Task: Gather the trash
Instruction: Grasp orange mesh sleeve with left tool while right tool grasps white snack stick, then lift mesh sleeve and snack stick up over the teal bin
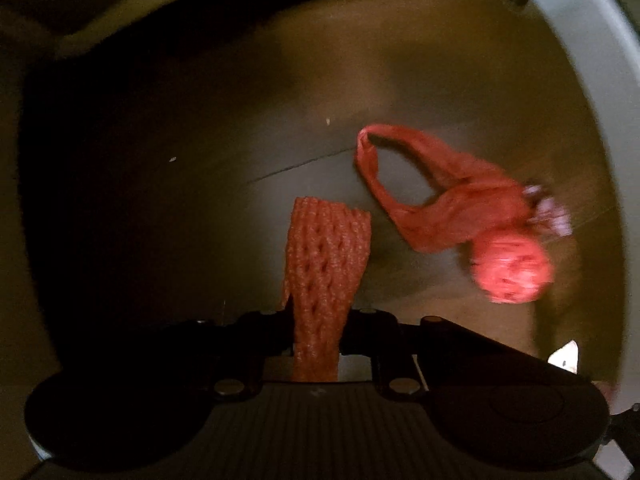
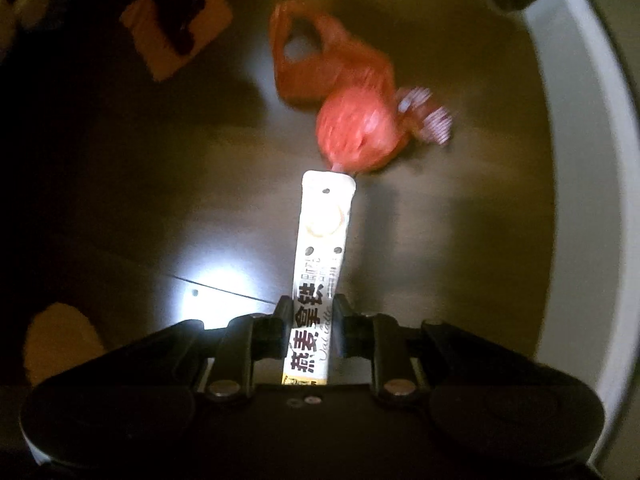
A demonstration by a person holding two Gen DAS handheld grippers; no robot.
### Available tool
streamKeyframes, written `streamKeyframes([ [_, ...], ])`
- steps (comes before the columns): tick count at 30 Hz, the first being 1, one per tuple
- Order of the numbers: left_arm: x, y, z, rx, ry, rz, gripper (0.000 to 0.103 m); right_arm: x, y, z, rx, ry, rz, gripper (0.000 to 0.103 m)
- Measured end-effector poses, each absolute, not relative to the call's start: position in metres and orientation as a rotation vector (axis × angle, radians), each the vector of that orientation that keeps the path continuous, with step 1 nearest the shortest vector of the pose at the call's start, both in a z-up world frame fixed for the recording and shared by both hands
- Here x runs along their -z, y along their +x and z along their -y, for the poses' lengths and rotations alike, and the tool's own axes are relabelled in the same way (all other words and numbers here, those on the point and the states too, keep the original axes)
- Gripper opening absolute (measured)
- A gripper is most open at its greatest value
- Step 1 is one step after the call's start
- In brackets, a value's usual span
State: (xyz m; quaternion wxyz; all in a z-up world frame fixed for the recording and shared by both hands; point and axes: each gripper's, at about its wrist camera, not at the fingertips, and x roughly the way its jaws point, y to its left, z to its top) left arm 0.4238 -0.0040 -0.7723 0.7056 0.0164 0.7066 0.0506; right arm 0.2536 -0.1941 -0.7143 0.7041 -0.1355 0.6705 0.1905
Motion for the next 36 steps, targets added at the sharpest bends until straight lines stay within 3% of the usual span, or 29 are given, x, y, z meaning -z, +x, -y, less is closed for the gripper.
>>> streamKeyframes([
  [14,0.484,0.383,0.005,-0.054,-0.168,-1.397,0.015,0.422,0.304,0.193,-0.400,-0.113,-1.275,0.020],
  [24,0.260,0.360,-0.042,-0.003,-0.225,-1.225,0.015,0.214,0.332,0.162,-0.441,-0.072,-1.086,0.020],
  [32,0.121,0.353,-0.067,0.050,-0.234,-1.025,0.015,0.070,0.351,0.132,-0.469,-0.039,-0.937,0.020],
  [36,0.078,0.361,-0.073,0.060,-0.219,-0.949,0.016,0.015,0.364,0.127,-0.459,-0.009,-0.842,0.020],
])
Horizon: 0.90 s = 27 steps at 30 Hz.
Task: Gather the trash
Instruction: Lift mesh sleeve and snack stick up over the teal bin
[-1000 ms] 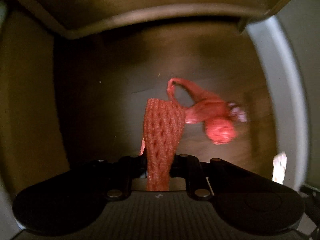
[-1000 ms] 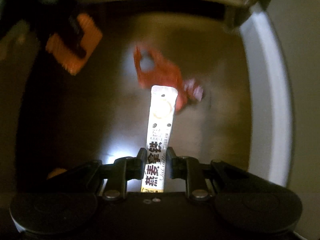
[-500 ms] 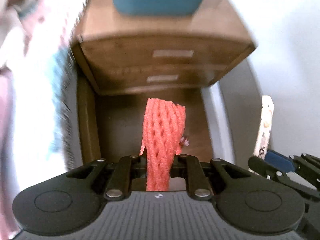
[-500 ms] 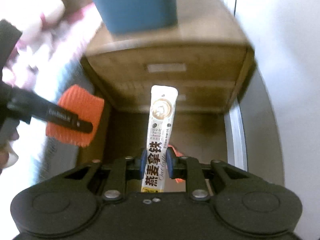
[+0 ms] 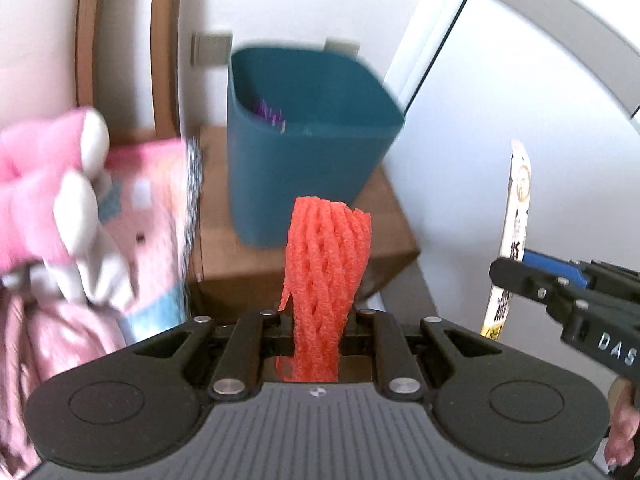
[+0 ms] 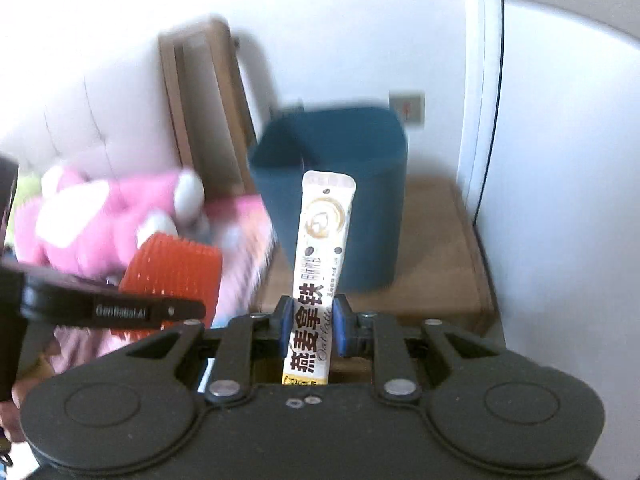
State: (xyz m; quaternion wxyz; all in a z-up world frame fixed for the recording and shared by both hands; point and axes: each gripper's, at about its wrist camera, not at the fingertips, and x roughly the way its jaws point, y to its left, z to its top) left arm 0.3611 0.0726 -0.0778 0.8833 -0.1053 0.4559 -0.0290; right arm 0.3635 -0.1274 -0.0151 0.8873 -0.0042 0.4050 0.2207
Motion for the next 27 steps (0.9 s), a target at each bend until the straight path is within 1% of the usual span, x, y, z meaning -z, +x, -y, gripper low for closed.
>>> streamKeyframes([
  [6,0.036,0.405,-0.082,0.039,-0.204,-0.880,0.016,-0.031,0.401,0.126,-0.469,0.002,-0.755,0.020],
  [9,0.030,0.437,-0.086,0.002,-0.195,-0.869,0.016,-0.033,0.439,0.125,-0.480,-0.009,-0.726,0.020],
  [15,0.031,0.533,-0.094,-0.065,-0.187,-0.933,0.016,-0.007,0.544,0.117,-0.519,0.028,-0.740,0.020],
  [20,0.042,0.606,-0.098,-0.125,-0.193,-0.988,0.016,0.028,0.634,0.099,-0.569,-0.010,-0.826,0.020],
  [23,0.056,0.641,-0.098,-0.148,-0.190,-1.031,0.016,0.051,0.665,0.080,-0.614,-0.089,-0.887,0.020],
  [27,0.086,0.679,-0.095,-0.168,-0.194,-1.109,0.016,0.084,0.686,0.059,-0.672,-0.168,-0.955,0.020],
])
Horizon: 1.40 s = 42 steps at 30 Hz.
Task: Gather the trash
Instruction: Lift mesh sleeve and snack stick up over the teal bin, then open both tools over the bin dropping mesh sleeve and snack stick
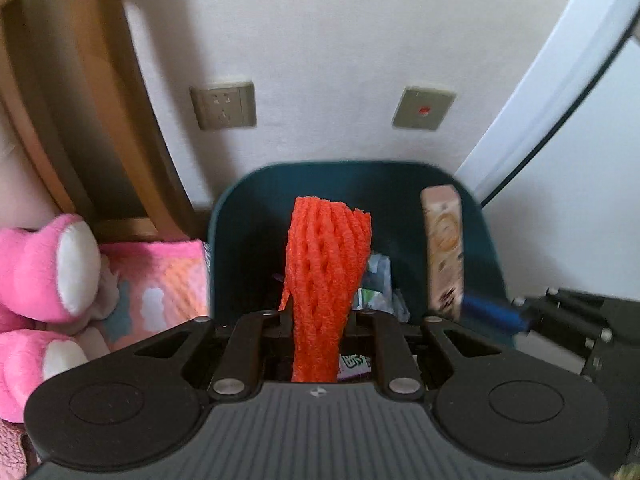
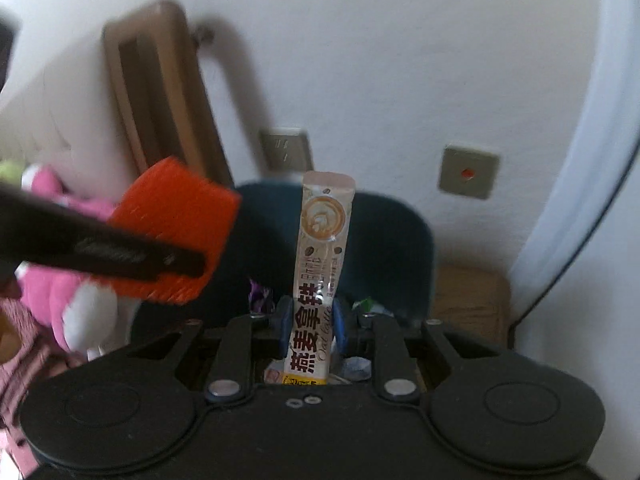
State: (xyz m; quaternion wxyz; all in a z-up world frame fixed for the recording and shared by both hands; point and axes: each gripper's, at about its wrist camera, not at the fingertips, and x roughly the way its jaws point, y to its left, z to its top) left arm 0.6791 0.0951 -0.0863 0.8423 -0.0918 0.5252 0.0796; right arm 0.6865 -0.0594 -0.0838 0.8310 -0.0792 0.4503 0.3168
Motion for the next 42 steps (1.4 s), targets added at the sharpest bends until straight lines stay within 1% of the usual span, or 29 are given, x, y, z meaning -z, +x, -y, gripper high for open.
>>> streamKeyframes([
  [6,0.134,0.704,-0.088,-0.157,-0.181,-1.215,0.016,0.118,0.695,0.046,-0.714,-0.236,-1.029,0.020],
  [11,0.163,0.711,-0.084,-0.137,-0.204,-1.282,0.016,0.135,0.691,0.041,-0.742,-0.318,-1.043,0.022],
  [18,0.168,0.711,-0.080,-0.148,-0.186,-1.295,0.016,0.147,0.686,0.038,-0.793,-0.373,-1.070,0.030],
  [21,0.158,0.704,-0.080,-0.146,-0.198,-1.281,0.026,0.146,0.684,0.038,-0.811,-0.370,-1.065,0.037],
  [22,0.154,0.701,-0.081,-0.143,-0.205,-1.274,0.031,0.145,0.682,0.038,-0.815,-0.369,-1.060,0.039],
  [24,0.150,0.698,-0.082,-0.141,-0.222,-1.259,0.038,0.141,0.675,0.042,-0.821,-0.359,-1.050,0.040],
  [26,0.143,0.692,-0.083,-0.131,-0.230,-1.229,0.054,0.136,0.670,0.046,-0.819,-0.336,-1.041,0.042],
  [28,0.135,0.685,-0.085,-0.128,-0.228,-1.195,0.061,0.130,0.666,0.049,-0.820,-0.319,-1.031,0.044],
  [29,0.131,0.681,-0.085,-0.126,-0.228,-1.183,0.062,0.127,0.665,0.051,-0.816,-0.313,-1.023,0.046],
  [34,0.106,0.658,-0.089,-0.107,-0.227,-1.114,0.061,0.110,0.649,0.060,-0.783,-0.285,-0.993,0.047],
  [42,0.058,0.584,-0.087,-0.042,-0.178,-0.986,0.062,0.066,0.600,0.087,-0.689,-0.164,-0.911,0.050],
])
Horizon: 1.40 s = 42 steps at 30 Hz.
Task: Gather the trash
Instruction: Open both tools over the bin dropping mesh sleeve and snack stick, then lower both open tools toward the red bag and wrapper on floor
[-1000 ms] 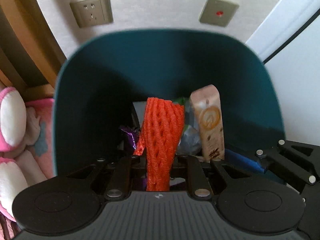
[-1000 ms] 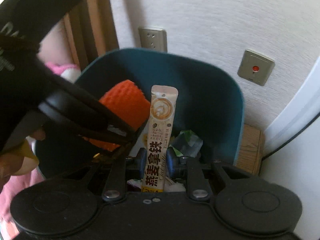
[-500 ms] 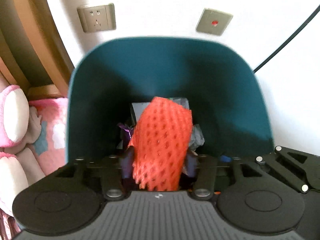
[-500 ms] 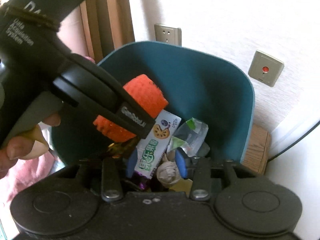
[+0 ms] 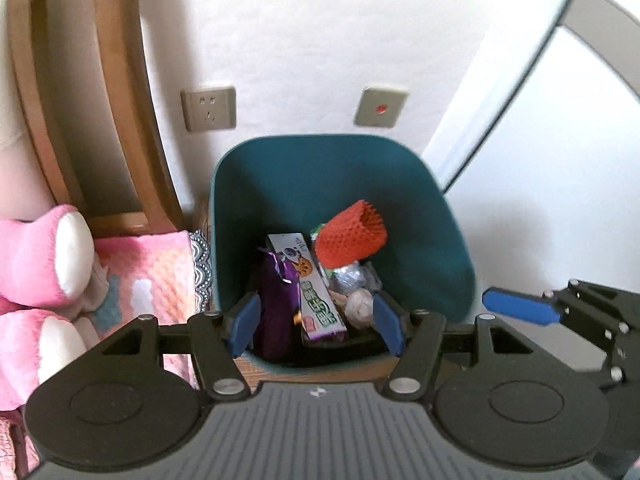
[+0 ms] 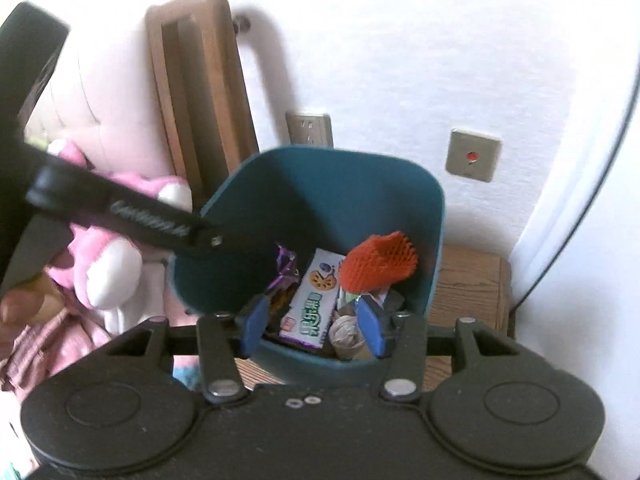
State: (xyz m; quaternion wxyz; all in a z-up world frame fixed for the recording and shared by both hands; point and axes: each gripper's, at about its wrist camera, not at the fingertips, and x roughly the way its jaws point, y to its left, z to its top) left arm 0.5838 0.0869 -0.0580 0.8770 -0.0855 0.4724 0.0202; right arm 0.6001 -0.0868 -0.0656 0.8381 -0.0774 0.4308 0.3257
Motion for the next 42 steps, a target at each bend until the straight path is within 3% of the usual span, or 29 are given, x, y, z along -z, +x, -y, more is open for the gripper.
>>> streamKeyframes([
  [6,0.031,0.511,-0.087,0.008,-0.148,-0.915,0.062,0.035,0.540,0.103,-0.620,-0.092,-0.860,0.055],
  [8,0.028,0.489,-0.088,0.017,-0.127,-0.898,0.069,0.031,0.518,0.106,-0.611,-0.063,-0.859,0.058],
  [11,0.029,0.460,-0.087,0.030,-0.093,-0.882,0.071,0.028,0.493,0.110,-0.594,-0.051,-0.859,0.061],
  [15,0.039,0.429,-0.080,0.045,-0.041,-0.867,0.073,0.026,0.461,0.117,-0.581,-0.038,-0.870,0.067],
  [17,0.046,0.419,-0.076,0.040,-0.029,-0.862,0.079,0.028,0.451,0.122,-0.577,-0.032,-0.877,0.076],
  [23,0.087,0.407,-0.060,0.046,-0.047,-0.915,0.082,0.059,0.437,0.146,-0.579,-0.025,-0.910,0.087],
  [27,0.136,0.415,-0.045,0.060,-0.084,-0.966,0.085,0.104,0.441,0.164,-0.572,-0.009,-0.974,0.092],
  [29,0.166,0.420,-0.036,0.065,-0.119,-0.992,0.100,0.134,0.444,0.173,-0.583,-0.024,-1.011,0.096],
  [30,0.183,0.424,-0.032,0.067,-0.146,-1.006,0.103,0.150,0.445,0.178,-0.598,-0.034,-1.032,0.097],
  [42,0.436,0.478,0.016,-0.023,-0.216,-1.238,0.103,0.384,0.456,0.214,-0.584,-0.108,-1.245,0.098],
])
